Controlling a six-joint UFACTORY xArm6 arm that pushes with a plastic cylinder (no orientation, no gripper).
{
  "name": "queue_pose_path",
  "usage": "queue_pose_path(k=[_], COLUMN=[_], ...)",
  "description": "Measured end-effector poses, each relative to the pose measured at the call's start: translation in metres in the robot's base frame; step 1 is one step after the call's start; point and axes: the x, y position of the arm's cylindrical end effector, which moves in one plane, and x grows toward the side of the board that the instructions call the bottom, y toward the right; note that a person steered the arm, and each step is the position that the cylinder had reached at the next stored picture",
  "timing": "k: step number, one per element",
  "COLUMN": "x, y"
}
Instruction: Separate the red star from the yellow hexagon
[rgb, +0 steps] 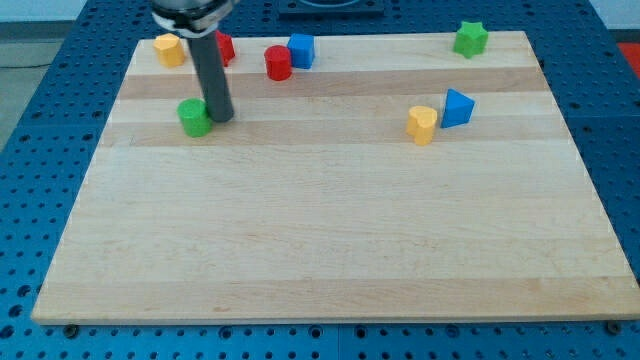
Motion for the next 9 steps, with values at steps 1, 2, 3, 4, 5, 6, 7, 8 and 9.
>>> queue_pose_path(k=[1,2,3,4,5,6,7,8,9], x=[0.014,0.023,0.027,0.013,-0.015,-0.021,-0.02,-0.071,-0.163], y=[-0.029,-0.047,-0.04,-0.024,-0.023,0.031,0.135,0.239,0.226])
